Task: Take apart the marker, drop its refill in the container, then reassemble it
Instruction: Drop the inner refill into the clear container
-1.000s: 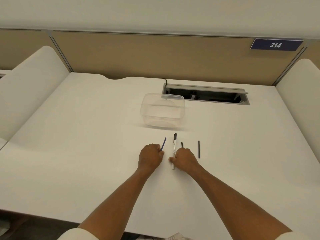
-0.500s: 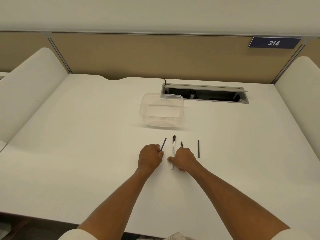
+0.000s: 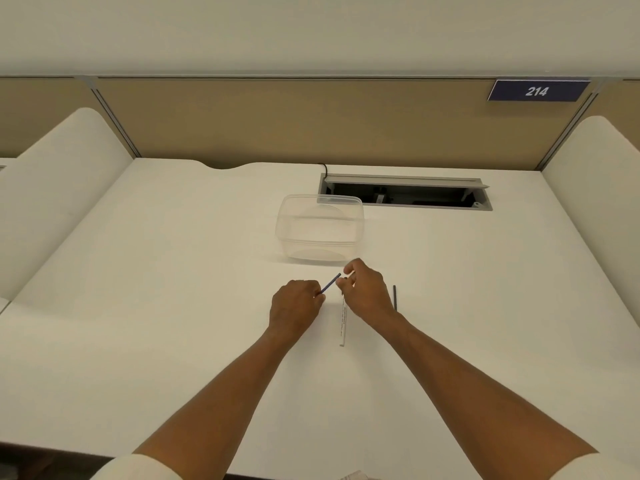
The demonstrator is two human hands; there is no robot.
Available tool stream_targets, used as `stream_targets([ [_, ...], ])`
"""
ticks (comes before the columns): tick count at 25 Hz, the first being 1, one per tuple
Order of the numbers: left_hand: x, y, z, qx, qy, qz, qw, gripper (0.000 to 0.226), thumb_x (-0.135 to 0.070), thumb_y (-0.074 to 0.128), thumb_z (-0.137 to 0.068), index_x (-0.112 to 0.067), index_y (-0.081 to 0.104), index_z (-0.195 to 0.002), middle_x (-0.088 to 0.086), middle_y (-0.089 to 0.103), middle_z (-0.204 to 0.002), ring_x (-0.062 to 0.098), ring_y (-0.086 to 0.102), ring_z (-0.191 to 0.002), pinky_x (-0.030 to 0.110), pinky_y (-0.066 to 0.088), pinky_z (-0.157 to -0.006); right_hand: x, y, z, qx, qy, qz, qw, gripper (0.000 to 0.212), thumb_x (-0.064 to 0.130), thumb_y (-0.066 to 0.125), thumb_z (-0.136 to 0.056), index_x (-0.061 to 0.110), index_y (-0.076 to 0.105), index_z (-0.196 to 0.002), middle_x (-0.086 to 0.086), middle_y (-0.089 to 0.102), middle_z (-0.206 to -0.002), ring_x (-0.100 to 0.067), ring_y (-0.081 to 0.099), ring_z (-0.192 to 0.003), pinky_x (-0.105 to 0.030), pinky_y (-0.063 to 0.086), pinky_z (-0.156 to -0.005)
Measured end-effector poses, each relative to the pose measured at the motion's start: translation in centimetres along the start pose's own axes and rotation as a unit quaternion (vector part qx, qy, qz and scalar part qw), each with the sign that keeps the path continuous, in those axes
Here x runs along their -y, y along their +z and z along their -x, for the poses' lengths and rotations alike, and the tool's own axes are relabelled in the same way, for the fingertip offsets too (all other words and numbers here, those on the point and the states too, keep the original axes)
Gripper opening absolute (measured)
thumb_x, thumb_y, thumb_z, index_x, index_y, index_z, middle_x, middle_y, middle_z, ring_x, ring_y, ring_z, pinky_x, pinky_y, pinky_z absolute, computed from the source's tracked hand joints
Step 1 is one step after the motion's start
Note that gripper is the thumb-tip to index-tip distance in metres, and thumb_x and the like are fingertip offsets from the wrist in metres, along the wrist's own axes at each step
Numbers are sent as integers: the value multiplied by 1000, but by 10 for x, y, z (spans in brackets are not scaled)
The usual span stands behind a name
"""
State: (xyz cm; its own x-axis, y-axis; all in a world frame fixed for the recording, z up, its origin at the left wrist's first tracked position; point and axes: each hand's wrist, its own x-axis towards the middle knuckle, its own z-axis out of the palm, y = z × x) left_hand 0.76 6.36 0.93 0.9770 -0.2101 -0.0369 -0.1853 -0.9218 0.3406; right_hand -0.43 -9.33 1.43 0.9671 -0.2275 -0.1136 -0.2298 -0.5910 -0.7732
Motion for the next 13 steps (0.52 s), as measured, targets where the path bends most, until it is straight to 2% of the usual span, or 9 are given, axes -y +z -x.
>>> stream_targets([
  [3,2,-14,-10,-27,31,-37,998,20,-33,54,-93,-19,68,-91,1,62,-90,26,62,-79,34,47,-65,6,-6,-11,-22,-80,8,997,5,18,65,-87,18,67,-90,1,68,-81,-16,61,-76,-32,49,-71],
  [5,4,-24,-20,-43,40,-39,998,20,-33,55,-93,-19,69,-91,1,59,-91,26,61,-75,33,46,-62,10,-10,-20,-38,-110,20,993,6,16,65,-85,19,70,-85,4,68,-82,-13,59,-77,-33,50,-72],
  [13,0,-64,-78,-78,65,-31,994,16,-30,60,-92,-19,70,-90,1,58,-93,26,60,-73,31,44,-61,28,-27,-65,-46,-150,72,985,6,18,62,-87,20,68,-87,4,67,-84,-16,60,-79,-36,53,-72],
])
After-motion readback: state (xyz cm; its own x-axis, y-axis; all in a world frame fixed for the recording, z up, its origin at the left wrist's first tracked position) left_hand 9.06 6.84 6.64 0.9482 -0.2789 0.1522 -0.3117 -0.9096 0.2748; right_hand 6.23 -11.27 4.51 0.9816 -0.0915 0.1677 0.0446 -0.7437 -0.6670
